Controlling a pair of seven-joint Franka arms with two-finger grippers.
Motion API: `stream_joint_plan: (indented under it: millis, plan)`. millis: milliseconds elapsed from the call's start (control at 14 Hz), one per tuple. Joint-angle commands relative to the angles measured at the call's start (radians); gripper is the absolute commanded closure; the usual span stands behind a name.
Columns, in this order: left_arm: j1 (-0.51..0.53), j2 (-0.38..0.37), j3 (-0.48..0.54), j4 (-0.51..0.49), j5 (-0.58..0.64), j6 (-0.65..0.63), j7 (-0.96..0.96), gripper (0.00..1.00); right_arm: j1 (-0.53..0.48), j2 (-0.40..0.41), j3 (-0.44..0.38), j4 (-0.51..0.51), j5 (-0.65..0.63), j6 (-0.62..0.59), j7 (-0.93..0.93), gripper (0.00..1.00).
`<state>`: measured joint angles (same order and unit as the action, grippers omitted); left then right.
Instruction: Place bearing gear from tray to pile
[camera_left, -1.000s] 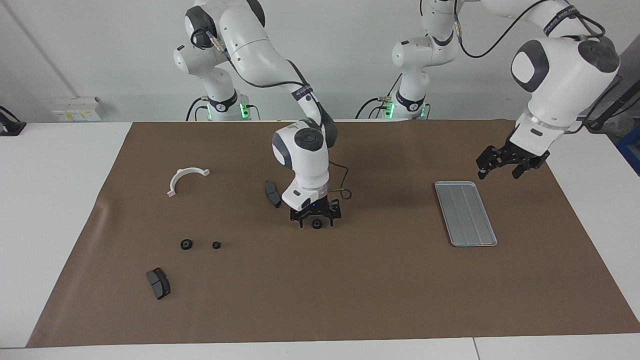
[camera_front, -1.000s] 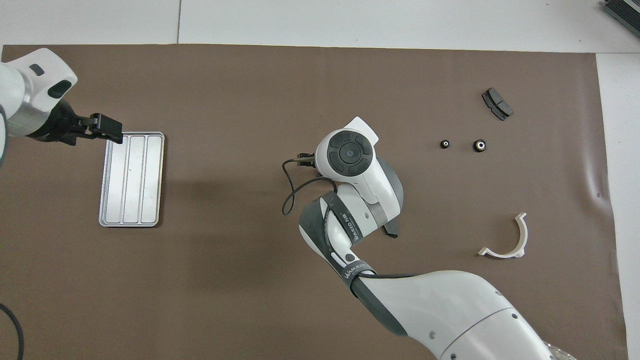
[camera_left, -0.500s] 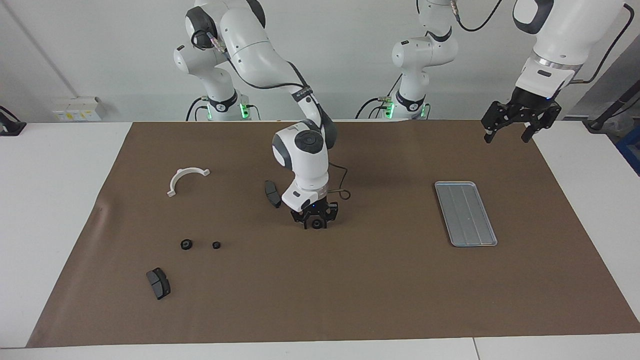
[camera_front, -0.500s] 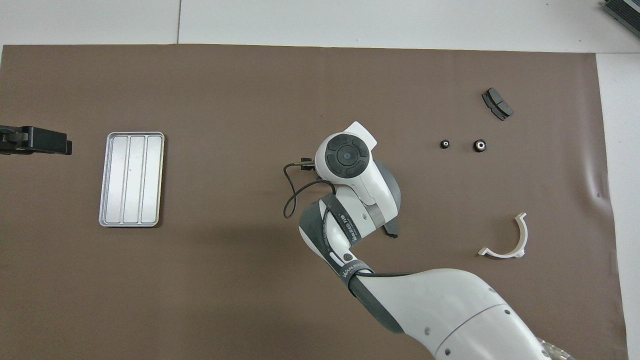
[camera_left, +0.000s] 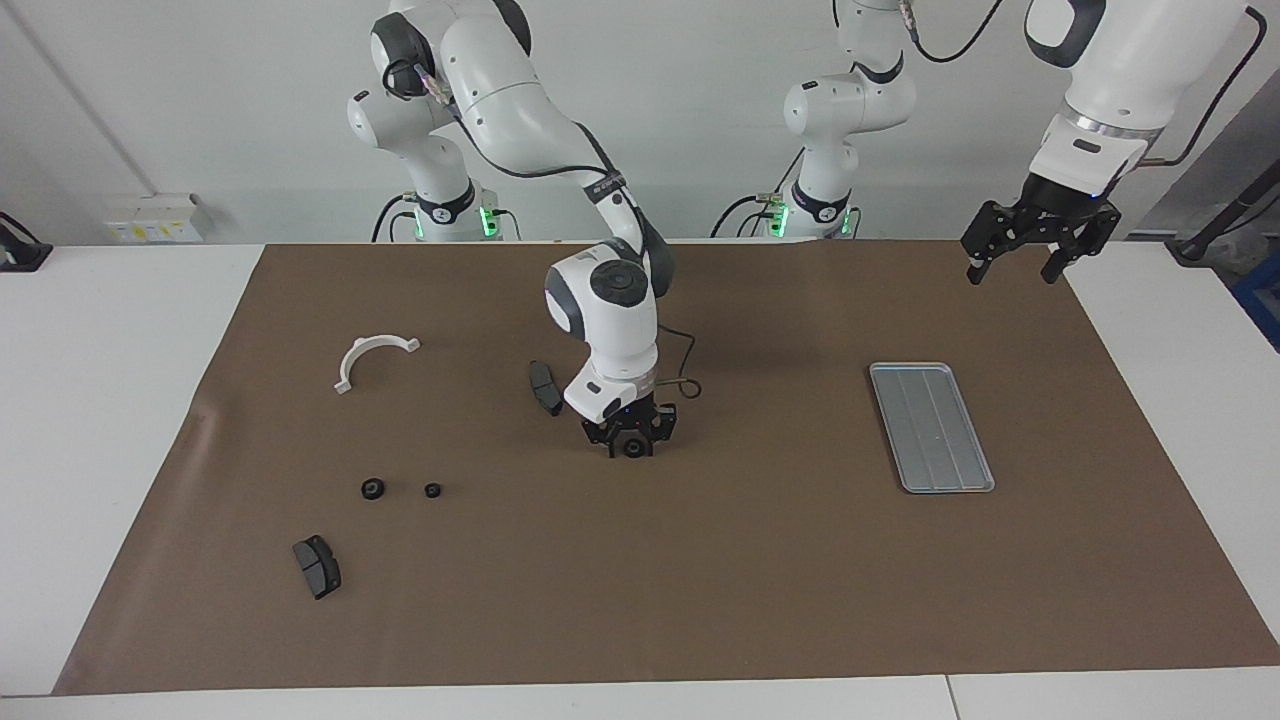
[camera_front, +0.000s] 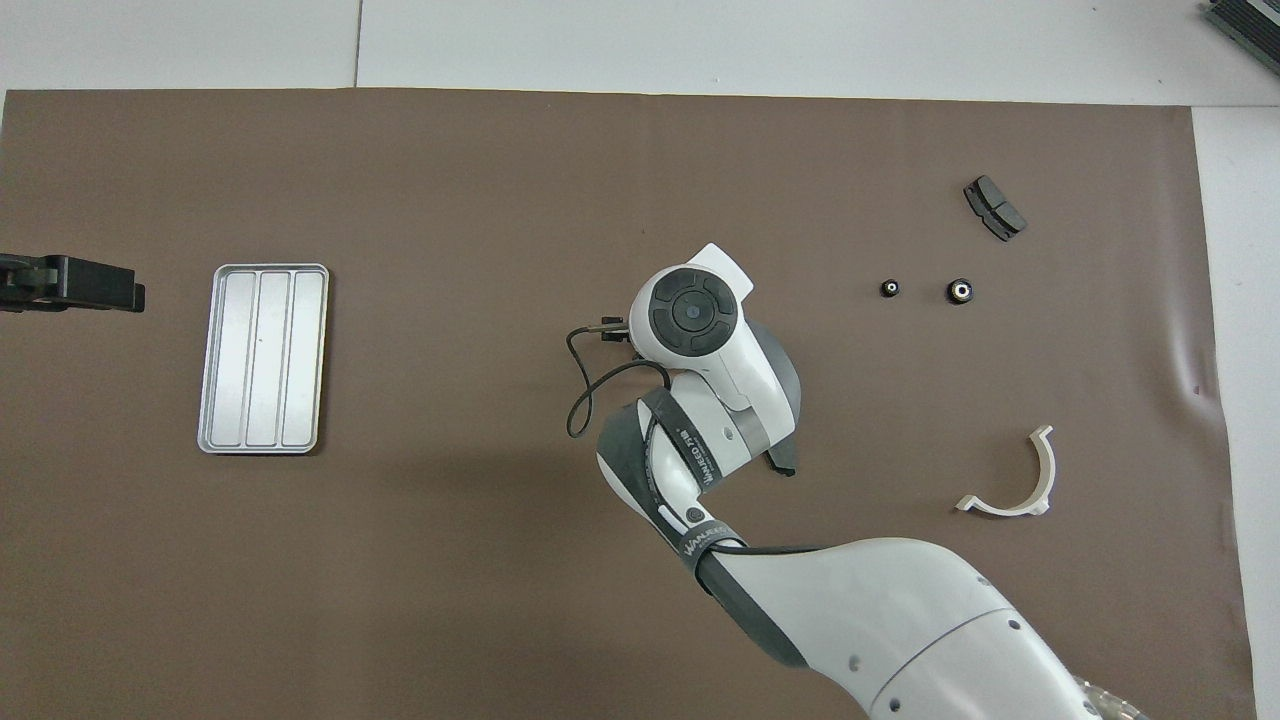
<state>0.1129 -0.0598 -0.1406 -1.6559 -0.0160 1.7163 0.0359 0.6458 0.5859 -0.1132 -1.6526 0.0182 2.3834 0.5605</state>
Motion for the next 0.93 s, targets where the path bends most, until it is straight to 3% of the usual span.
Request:
stream_joint_plan:
  millis: [0, 500, 571, 714, 857]
  plan:
    - [0.019, -0.031, 0.003, -0.081, -0.004, 0.057, -0.001, 0.00, 0.005, -0.005, 0.006, -0.007, 0.000, -0.019, -0.001, 0.40]
    - [0.022, -0.020, 0.003, -0.084, -0.004, -0.004, -0.010, 0.00, 0.008, -0.008, 0.009, -0.009, 0.000, -0.030, -0.001, 0.42]
    - [0.022, -0.020, 0.003, -0.084, -0.004, -0.010, -0.010, 0.00, 0.009, -0.008, 0.010, -0.009, 0.000, -0.030, -0.001, 0.57]
    - [0.022, -0.025, 0.003, -0.085, -0.004, -0.027, -0.008, 0.00, 0.008, -0.008, 0.012, -0.009, 0.002, -0.041, 0.001, 1.00]
    - [0.021, -0.026, 0.003, -0.084, -0.004, -0.027, -0.005, 0.00, 0.008, -0.008, 0.012, -0.006, 0.002, -0.049, -0.001, 1.00]
